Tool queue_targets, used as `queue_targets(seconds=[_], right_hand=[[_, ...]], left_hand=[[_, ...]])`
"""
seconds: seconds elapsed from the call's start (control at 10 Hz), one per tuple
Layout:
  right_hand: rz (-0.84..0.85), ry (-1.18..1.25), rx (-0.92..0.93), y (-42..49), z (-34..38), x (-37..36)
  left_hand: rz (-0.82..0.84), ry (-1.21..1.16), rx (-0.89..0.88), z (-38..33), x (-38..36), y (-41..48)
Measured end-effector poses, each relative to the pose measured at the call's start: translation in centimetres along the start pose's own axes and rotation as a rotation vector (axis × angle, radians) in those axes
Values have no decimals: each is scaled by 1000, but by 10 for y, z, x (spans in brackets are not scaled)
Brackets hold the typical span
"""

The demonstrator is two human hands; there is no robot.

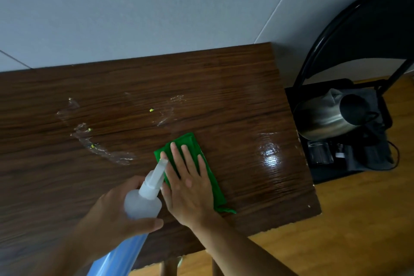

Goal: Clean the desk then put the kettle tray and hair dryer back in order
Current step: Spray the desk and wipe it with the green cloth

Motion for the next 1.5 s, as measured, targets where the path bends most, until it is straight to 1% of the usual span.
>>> queue_targets(seconds=[0.1,0.2,0.3,0.4,0.5,0.6,0.7,0.8,0.9,1.0,1.2,1.3,1.4,1.5], right_hand=[[-22,-38,-75,12,-25,8],[-113,-81,-232,16,-76,20],[-176,-125,-351,20,-134,43],[-250,-118,-484,13,-175,58],[-269,-136,-490,10,-181,62],[-254,-145,-477,10,-176,60],[-244,-160,-487,9,-167,55],[-260,-165,-526,6,-140,47],[-269,-185,-556,4,-102,33],[-263,-210,-563,0,-78,20],[-243,-237,-551,1,-77,18],[-231,-224,-511,16,-80,23],[-204,-233,-462,56,-91,29],[-222,-219,-451,103,-92,33]], left_hand=[[-10,-34,31,1,3,-8],[-19,-51,58,0,5,-16],[-42,-57,96,-2,7,-21],[-42,-74,135,-5,8,-27],[-51,-94,160,-13,12,-34],[-37,-120,172,-23,19,-41],[0,-158,220,-20,31,-45],[-4,-147,197,-13,43,-44],[-54,-154,136,-3,58,-38],[-68,-152,77,10,72,-33],[-93,-68,-94,23,99,-35],[-117,-64,-78,29,111,-41],[-99,-68,-41,38,115,-43],[-99,-101,10,47,117,-42]])
Point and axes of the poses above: each hand's wrist, its own y-axis towards the middle knuckle, its own x-axis out of the back of the hand, z = x × y, the point moved 5 cm from there along y, towards the middle knuckle, and after that the axes turned 10 degrees about -z, right-handed, at the moved point
